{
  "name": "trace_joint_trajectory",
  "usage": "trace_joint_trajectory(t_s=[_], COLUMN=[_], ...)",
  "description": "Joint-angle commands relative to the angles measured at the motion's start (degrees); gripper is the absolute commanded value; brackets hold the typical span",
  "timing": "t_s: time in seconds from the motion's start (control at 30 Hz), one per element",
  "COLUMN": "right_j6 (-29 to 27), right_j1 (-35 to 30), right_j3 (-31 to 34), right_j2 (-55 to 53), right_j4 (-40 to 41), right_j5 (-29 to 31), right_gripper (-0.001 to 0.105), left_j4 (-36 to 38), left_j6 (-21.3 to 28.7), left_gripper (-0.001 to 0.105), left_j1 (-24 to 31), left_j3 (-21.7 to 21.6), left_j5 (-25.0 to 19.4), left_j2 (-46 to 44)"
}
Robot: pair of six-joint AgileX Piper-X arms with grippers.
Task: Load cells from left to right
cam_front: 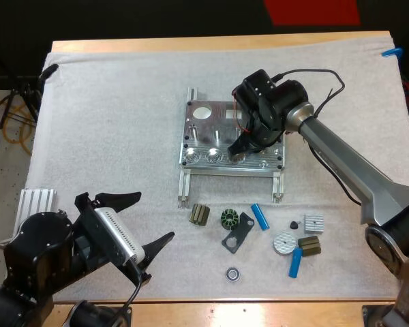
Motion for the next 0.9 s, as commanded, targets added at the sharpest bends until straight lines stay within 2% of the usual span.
trace_joint_trajectory(t_s=[0.0, 0.47, 0.6, 0.87], right_j6=[-0.51, -0.33, -0.33, -0.33], right_j1=[0.08, 0.51, 0.48, 0.48], right_j3=[-0.29, -0.29, -0.29, -0.29], right_j2=[0.67, 1.78, 1.78, 2.04], right_j4=[0.57, -1.89, -2.91, -2.92], right_j5=[0.67, -2.43, -6.08, -5.53], right_gripper=[0.000, 0.000, 0.000, 0.000], left_j4=[-0.51, -0.51, -0.51, -1.06], left_j6=[-0.64, -0.64, -0.64, -0.64], left_gripper=[0.078, 0.078, 0.078, 0.078], left_j1=[0.00, 0.00, 0.00, 0.00], left_j3=[-0.30, -0.30, 0.36, 0.83], left_j5=[0.58, 0.58, 0.58, 0.58], left_j2=[-0.26, -0.26, -0.26, -0.26])
